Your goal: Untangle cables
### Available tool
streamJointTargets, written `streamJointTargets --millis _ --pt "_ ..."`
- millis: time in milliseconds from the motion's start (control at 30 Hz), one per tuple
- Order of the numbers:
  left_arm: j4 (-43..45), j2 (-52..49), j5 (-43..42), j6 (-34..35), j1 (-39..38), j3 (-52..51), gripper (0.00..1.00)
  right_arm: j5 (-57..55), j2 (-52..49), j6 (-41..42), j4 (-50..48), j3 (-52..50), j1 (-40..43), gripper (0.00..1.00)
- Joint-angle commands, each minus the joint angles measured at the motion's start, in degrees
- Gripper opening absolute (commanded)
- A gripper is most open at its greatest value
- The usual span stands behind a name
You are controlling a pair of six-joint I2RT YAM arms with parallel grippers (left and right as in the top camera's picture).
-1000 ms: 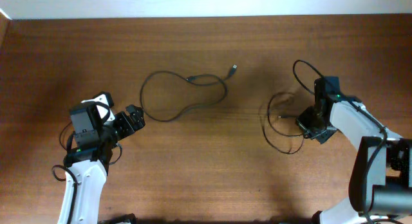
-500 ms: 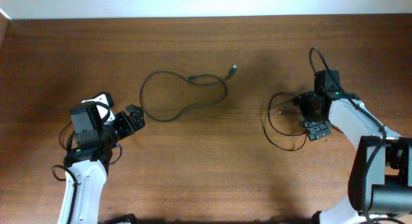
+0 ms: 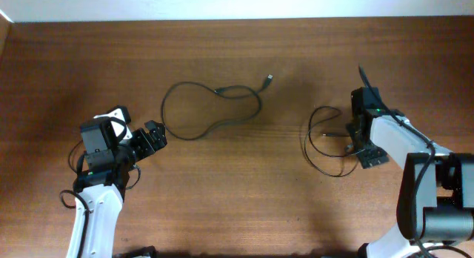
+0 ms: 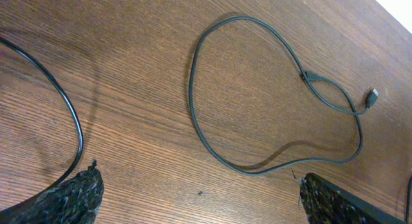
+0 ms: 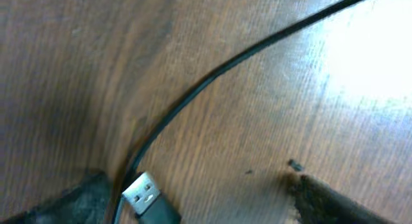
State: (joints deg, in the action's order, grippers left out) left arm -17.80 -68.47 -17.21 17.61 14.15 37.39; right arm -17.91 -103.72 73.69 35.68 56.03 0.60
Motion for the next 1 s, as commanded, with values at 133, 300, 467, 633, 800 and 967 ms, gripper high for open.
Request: streamJointTargets --millis 133,300,467,633,800,967 --pt "0.07 0.17 -0.59 -0.28 -0.13 0.07 0.99 14.93 -5.62 -3.19 -0.02 -3.76 -7.76 0.41" --pt "0.07 0.17 -0.59 -0.26 -0.13 0.07 0.99 15.56 -5.62 -6.75 0.24 -4.39 -9.53 0.04" --pt "0.07 0.2 -0.59 -0.26 -0.13 0.07 0.99 17.99 -3.26 -35.39 8.46 6.93 -7.1 0.04" --pt "0.07 0.17 -0.59 -0.28 -0.13 0.07 0.99 26.58 -2.49 -61.51 27.65 40.61 -6.58 0.04" --pt "0.07 0.2 -0.59 -0.26 -0.13 0.07 0.99 43.56 -2.49 -59.49 11.1 55.74 -7.93 0.04" --pt "0.07 0.17 -0.59 -0.26 -0.13 0.07 0.99 41.29 -7.19 -52.15 -10.56 55.74 -18.29 0.04"
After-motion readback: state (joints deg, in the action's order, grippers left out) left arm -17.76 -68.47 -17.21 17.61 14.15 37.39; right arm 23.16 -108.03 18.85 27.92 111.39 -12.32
